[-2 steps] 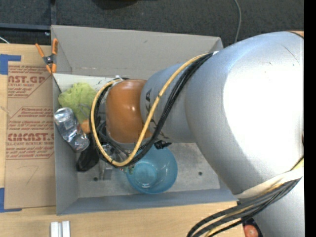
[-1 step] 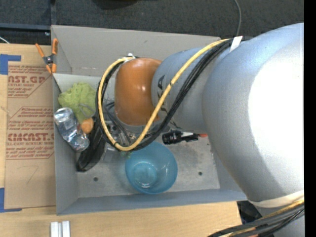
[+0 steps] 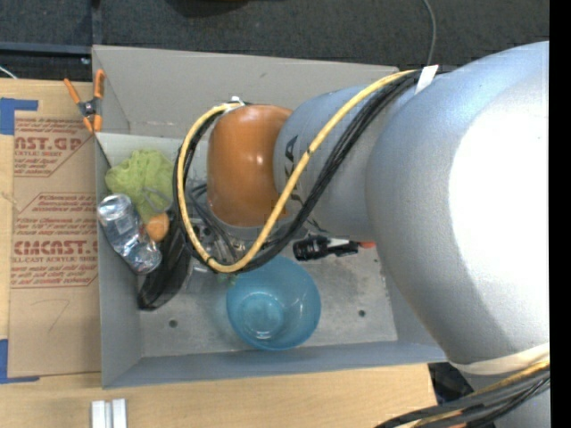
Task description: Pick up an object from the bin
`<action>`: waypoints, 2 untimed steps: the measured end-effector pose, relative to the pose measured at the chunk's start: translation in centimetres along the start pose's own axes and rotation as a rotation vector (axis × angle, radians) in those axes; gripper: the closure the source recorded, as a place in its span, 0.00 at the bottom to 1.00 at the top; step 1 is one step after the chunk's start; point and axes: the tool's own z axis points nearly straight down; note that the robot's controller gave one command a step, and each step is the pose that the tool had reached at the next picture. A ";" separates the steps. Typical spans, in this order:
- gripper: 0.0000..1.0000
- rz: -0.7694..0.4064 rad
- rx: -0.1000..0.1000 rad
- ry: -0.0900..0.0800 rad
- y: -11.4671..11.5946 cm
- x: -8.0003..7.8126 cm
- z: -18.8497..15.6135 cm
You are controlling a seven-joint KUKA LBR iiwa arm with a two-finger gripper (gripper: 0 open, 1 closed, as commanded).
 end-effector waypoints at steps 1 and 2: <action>1.00 0.021 -0.002 -0.001 0.2 -0.3 1.0; 1.00 -0.037 -0.003 -0.004 1.8 -1.3 -2.4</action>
Offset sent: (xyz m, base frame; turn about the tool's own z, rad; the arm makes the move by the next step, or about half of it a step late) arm 0.0171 0.0140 0.0238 -0.0364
